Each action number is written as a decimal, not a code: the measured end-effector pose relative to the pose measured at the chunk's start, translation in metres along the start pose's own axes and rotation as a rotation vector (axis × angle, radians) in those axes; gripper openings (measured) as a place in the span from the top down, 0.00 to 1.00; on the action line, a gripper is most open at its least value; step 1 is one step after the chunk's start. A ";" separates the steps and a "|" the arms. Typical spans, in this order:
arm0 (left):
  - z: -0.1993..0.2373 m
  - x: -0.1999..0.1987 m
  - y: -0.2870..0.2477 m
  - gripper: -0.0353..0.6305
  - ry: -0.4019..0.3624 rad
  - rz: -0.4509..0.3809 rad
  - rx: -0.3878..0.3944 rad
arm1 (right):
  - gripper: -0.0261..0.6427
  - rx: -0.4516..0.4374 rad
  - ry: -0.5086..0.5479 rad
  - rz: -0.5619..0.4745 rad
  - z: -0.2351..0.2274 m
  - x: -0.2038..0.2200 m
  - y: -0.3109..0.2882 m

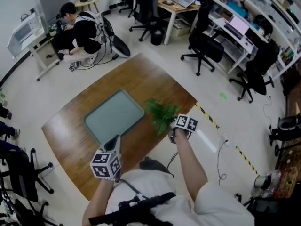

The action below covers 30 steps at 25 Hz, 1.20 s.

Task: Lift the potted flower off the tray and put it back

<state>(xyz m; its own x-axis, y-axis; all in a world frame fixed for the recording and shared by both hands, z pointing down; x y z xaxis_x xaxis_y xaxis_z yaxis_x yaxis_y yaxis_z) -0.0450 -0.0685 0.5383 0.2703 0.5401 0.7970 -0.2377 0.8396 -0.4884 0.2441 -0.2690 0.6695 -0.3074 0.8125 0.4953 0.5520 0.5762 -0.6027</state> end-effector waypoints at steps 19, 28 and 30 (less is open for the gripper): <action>0.027 -0.004 0.027 0.95 0.073 -0.066 -0.096 | 0.86 -0.153 0.134 0.004 0.102 -0.028 -0.023; 0.054 0.000 0.057 0.95 0.132 -0.124 -0.215 | 0.86 -0.273 0.219 0.138 0.183 0.012 -0.083; 0.061 0.001 0.065 0.95 0.144 -0.137 -0.242 | 0.86 -0.293 0.244 0.176 0.199 0.028 -0.096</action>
<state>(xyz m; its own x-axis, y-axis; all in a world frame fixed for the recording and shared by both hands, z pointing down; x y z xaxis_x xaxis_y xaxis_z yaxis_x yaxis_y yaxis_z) -0.1169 -0.0169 0.5293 0.4181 0.4088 0.8112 0.0348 0.8851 -0.4640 0.0281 -0.2842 0.6168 -0.0160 0.8313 0.5557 0.7875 0.3529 -0.5052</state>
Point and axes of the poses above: the fingertips, and each gripper's own axes: y backward along the fingers, z to its left, x out of its underside, the point moved 4 cm from there along y, backward along the fingers, and after that the axes turned 3 degrees about -x, right-handed, at the moved point
